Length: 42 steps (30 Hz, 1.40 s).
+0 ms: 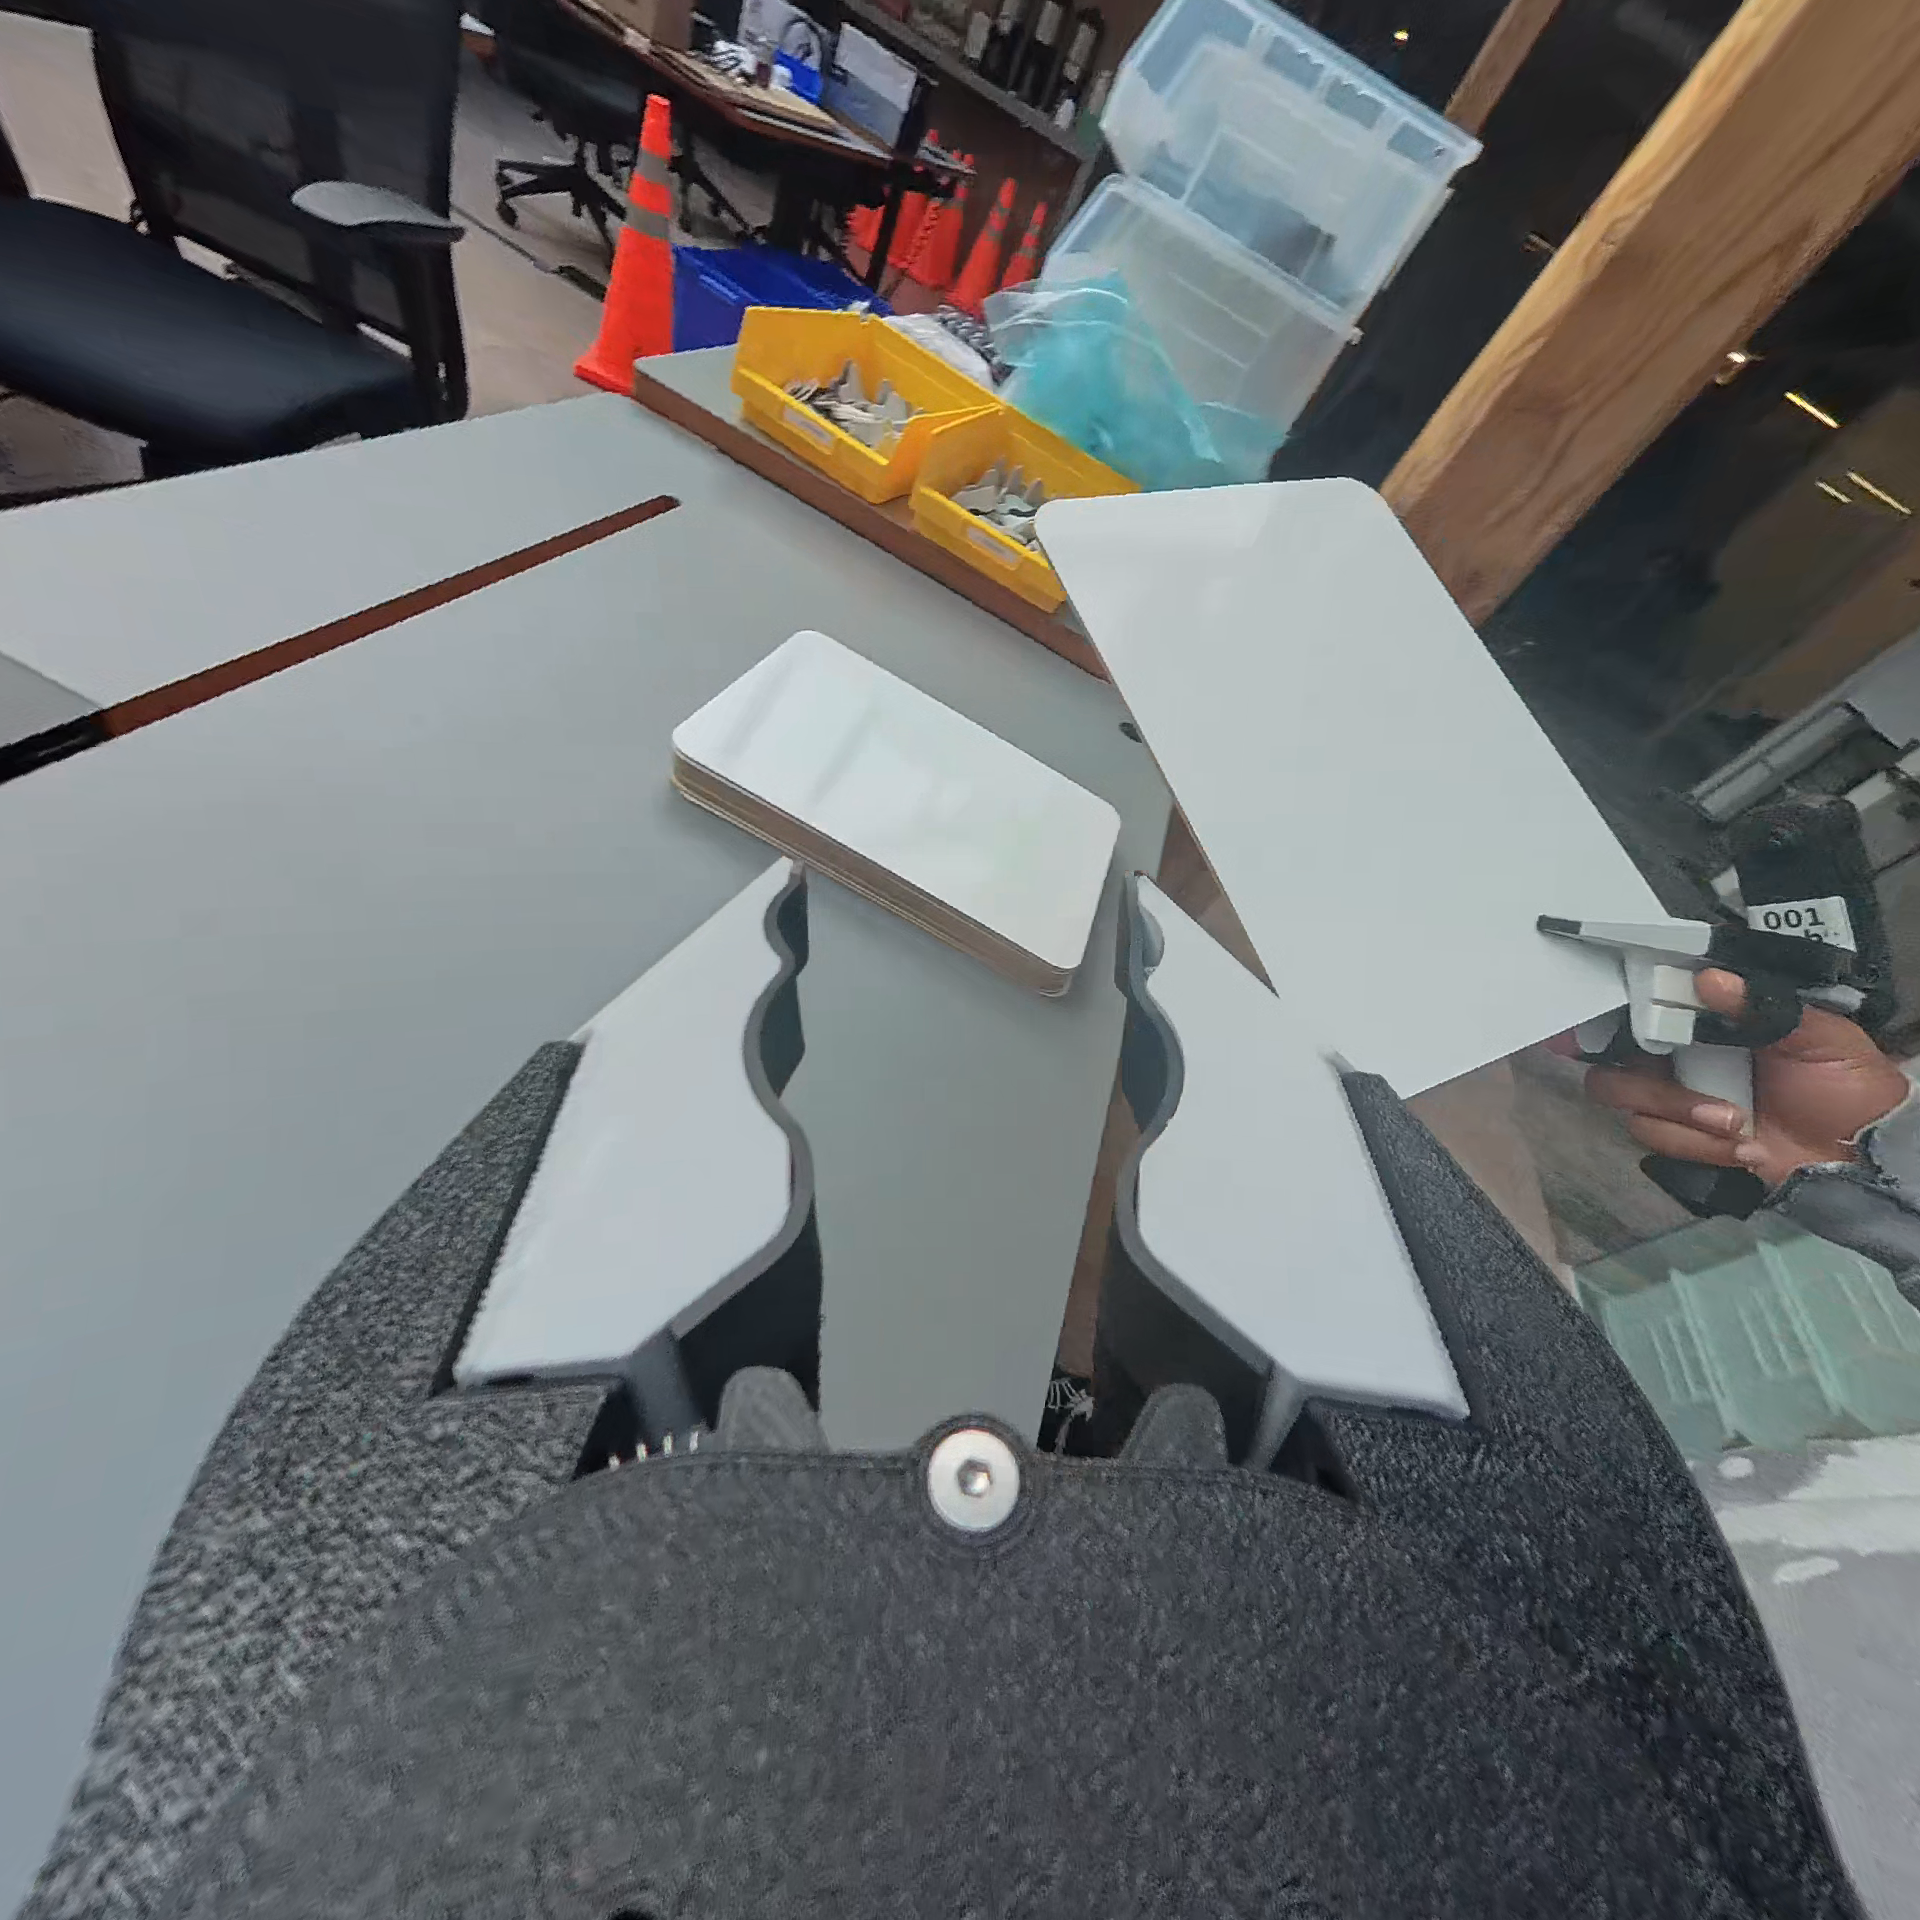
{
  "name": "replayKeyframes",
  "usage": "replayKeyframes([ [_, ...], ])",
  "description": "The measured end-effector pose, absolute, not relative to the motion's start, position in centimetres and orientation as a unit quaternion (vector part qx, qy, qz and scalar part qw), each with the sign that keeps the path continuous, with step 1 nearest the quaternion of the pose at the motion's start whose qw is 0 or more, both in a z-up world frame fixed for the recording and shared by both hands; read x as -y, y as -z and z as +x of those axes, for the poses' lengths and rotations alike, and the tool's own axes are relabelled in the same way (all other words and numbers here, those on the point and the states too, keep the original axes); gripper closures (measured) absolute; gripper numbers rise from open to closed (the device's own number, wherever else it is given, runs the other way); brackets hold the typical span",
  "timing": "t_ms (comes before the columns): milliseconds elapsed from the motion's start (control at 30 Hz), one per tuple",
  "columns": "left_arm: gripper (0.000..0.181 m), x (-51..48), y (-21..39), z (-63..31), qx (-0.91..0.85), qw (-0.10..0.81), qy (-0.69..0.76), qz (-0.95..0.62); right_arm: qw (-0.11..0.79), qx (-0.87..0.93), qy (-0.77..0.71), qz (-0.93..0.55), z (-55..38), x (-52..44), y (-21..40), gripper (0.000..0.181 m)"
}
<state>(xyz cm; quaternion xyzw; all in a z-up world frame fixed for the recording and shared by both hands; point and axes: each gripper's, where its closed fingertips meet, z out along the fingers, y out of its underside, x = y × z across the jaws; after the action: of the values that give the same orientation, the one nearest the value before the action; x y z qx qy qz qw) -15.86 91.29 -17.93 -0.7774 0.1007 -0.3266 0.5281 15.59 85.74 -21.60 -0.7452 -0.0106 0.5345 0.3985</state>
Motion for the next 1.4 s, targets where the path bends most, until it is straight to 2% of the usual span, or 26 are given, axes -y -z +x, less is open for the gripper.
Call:
replayKeyframes([
  [200,0.125,-97.5,26.5,-11.4,0.065,0.499,0.274,-0.820,0.275,0.087,-0.573,-0.767,21.3,-100.2,28.4,0.178],
  [433,0.122,-104.6,26.5,-1.3,0.183,0.514,0.233,-0.805,0.099,0.154,-0.588,-0.788,24.6,-111.3,34.0,0.177],
  [700,0.122,-106.2,28.7,2.3,0.231,0.475,0.187,-0.828,0.002,0.196,-0.606,-0.771,23.8,-114.4,37.6,0.179],
  [933,0.122,-106.0,32.3,4.4,0.249,0.422,0.198,-0.849,-0.006,0.173,-0.579,-0.797,23.3,-115.1,39.7,0.177],
  [1033,0.124,-106.8,34.0,5.3,0.248,0.400,0.221,-0.854,0.011,0.161,-0.560,-0.812,23.3,-114.8,39.5,0.163],
  [1133,0.127,-108.5,35.8,5.9,0.234,0.390,0.239,-0.858,0.036,0.154,-0.522,-0.838,23.7,-114.9,39.2,0.133],
  [1167,0.128,-109.1,36.5,6.0,0.228,0.386,0.240,-0.861,0.050,0.159,-0.505,-0.847,23.9,-115.0,39.1,0.129],
  [1267,0.128,-110.7,38.8,6.4,0.223,0.357,0.258,-0.870,0.096,0.182,-0.423,-0.882,25.1,-115.9,39.1,0.117],
  [1400,0.126,-112.0,41.5,7.9,0.203,0.304,0.284,-0.886,0.100,0.252,-0.354,-0.895,25.7,-115.1,39.9,0.117],
])
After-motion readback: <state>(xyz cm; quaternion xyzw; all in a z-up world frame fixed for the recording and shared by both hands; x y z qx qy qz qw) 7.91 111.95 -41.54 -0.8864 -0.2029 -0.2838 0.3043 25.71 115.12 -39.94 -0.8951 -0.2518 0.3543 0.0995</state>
